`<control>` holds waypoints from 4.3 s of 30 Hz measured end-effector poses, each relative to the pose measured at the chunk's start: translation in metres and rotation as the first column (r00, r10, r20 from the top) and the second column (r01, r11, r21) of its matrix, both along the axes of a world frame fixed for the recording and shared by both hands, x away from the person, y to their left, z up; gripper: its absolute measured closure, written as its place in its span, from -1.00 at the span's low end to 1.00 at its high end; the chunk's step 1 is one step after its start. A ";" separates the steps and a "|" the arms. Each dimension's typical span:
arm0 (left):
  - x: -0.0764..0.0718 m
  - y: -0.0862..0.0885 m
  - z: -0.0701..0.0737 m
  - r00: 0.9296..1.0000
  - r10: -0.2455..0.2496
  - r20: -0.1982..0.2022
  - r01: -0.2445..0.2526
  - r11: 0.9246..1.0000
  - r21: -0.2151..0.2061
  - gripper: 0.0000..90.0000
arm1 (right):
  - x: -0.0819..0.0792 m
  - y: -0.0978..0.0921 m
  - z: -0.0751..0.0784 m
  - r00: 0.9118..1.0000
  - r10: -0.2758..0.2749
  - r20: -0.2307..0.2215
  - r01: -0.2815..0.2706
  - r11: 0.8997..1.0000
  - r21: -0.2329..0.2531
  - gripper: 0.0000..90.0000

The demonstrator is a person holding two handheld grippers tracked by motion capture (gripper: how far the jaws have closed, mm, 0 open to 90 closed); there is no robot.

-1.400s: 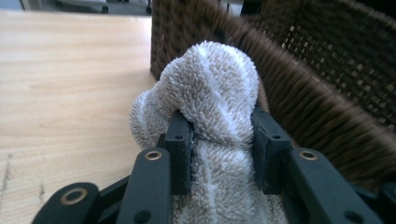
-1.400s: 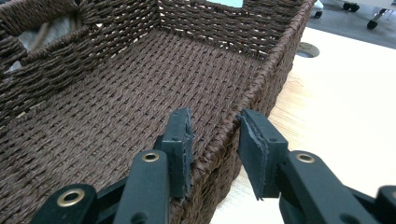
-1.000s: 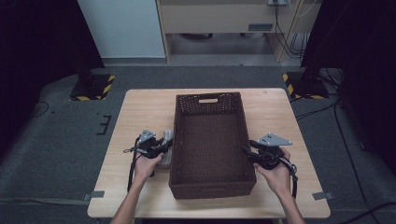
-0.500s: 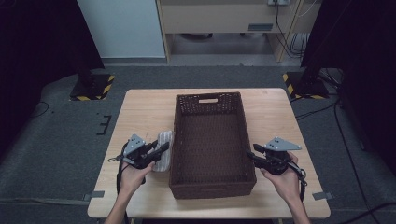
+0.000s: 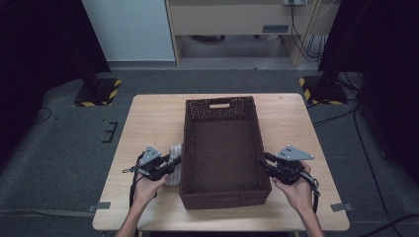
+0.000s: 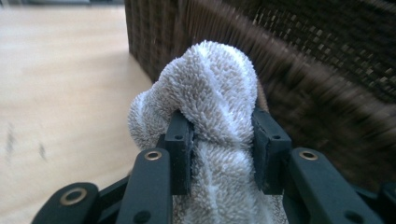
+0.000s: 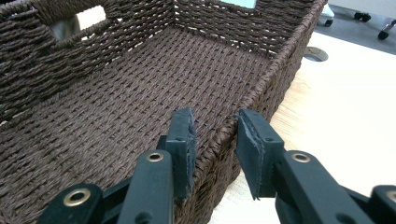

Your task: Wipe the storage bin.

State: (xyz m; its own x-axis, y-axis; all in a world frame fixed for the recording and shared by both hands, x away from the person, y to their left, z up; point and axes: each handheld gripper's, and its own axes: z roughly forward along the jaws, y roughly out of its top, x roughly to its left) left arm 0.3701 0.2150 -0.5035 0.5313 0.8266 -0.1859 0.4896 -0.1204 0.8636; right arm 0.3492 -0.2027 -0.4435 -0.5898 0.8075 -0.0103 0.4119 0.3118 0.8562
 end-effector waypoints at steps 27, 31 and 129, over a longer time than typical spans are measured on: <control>-0.046 0.015 0.049 0.996 -0.008 0.093 0.017 0.996 -0.089 0.38 | -0.010 -0.007 0.006 0.999 0.026 -0.022 -0.026 1.000 0.010 0.40; -0.048 0.008 0.047 0.995 -0.016 0.093 0.024 0.996 -0.081 0.39 | -0.011 -0.001 0.003 1.000 0.013 -0.024 -0.013 1.000 -0.010 0.50; -0.091 0.005 0.006 0.998 -0.027 -0.063 0.031 0.998 0.056 0.38 | -0.018 -0.019 0.005 0.999 -0.048 0.021 0.046 0.995 0.084 0.08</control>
